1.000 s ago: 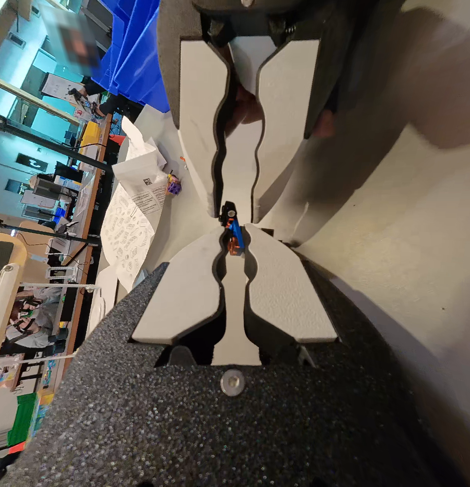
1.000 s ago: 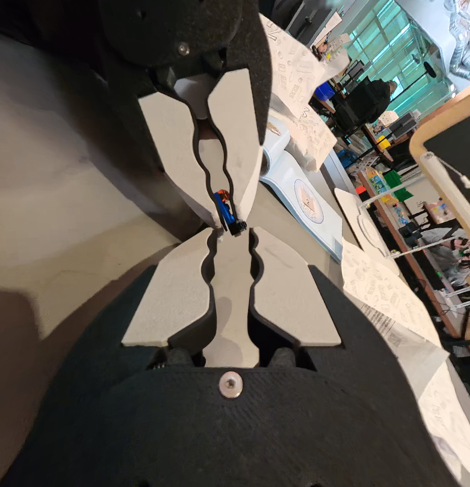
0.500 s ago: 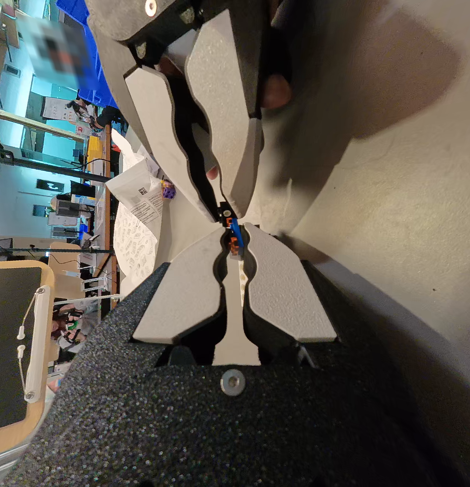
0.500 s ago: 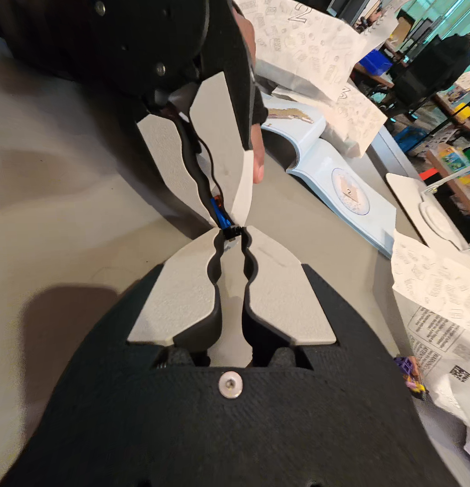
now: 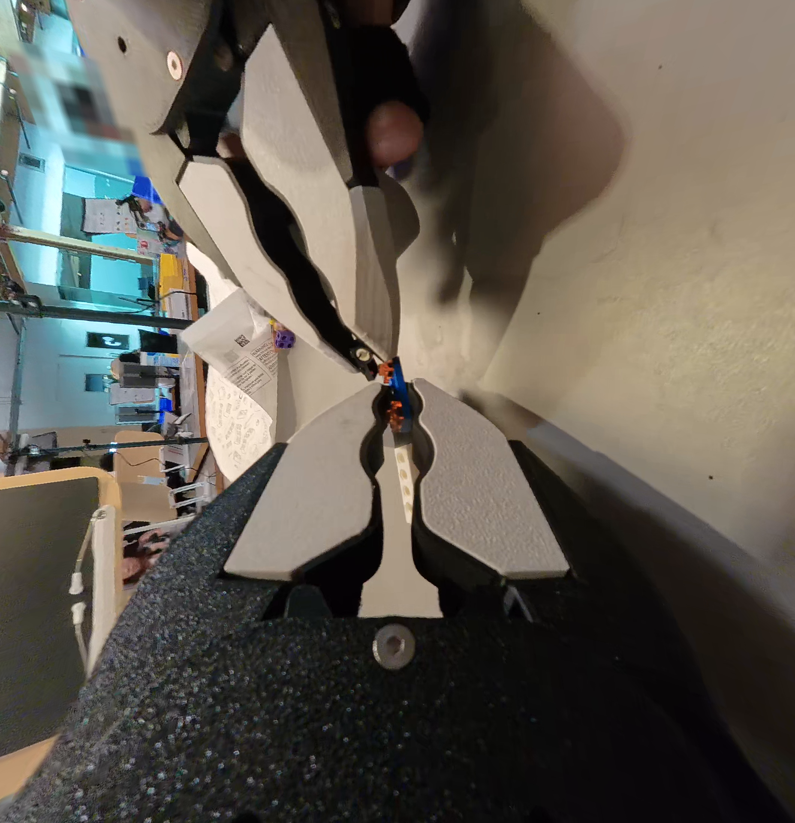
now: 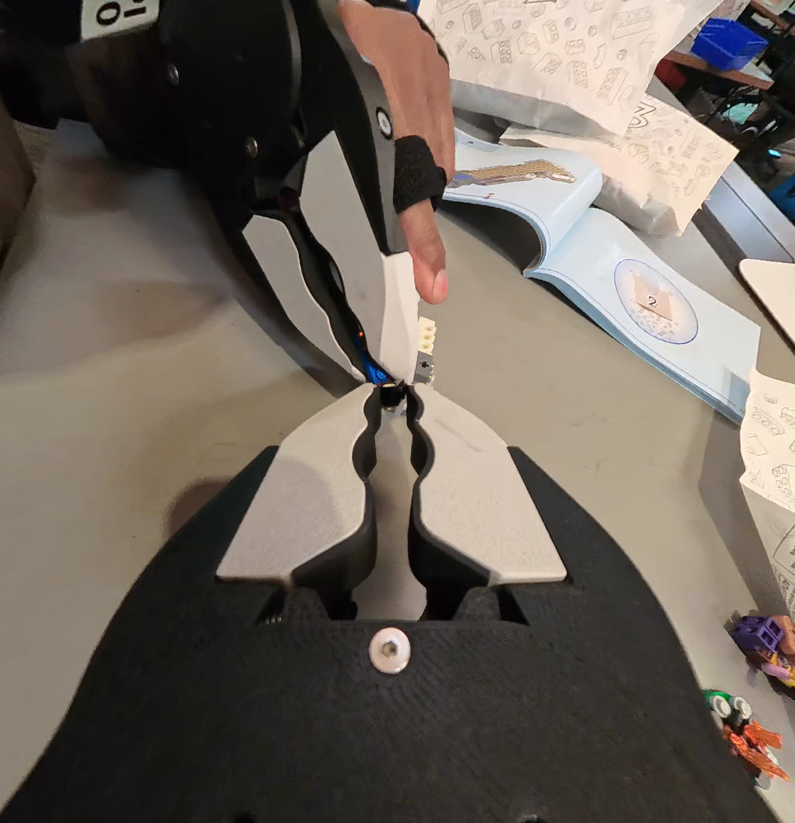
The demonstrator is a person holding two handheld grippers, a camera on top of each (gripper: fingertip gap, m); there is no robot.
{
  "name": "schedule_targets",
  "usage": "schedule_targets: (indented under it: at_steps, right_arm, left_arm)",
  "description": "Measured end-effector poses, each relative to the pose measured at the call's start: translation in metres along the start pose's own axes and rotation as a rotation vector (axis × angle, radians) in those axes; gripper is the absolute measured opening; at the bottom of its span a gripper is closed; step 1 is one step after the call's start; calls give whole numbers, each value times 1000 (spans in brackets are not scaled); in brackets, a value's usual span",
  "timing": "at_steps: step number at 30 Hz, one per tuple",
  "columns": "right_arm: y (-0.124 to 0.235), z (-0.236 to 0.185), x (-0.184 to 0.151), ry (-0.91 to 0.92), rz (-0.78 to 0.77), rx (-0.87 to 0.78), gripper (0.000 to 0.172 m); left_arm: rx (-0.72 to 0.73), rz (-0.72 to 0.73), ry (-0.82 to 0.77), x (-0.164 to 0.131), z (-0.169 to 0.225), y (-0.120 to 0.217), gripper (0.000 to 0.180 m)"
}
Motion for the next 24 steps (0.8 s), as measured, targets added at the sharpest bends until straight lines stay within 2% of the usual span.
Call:
schedule_targets:
  at_steps: [4, 6, 12, 24]
  right_arm:
    - [2, 3, -3, 5, -6, -24, 10]
    - [3, 4, -3, 0, 2, -30, 10]
    - [6, 3, -2, 42, 23, -52, 10]
    - [14, -1, 9, 29, 163, -25, 9]
  left_arm:
    - [-48, 59, 105, -2, -2, 1, 9]
    - [-73, 84, 169, -3, -5, 2, 15]
    - [-92, 124, 258, -10, -10, 4, 22]
    - [-107, 281, 470, -6, -24, 10, 15]
Point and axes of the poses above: each gripper's, where its closed fingertips meet, y back along the fingers, x out of its top, z = x × y across the jaws, the point moved 8 cm from there along y, back along the fingers, and after that the axes turned 6 degrees about -z, right-handed, at the moved point
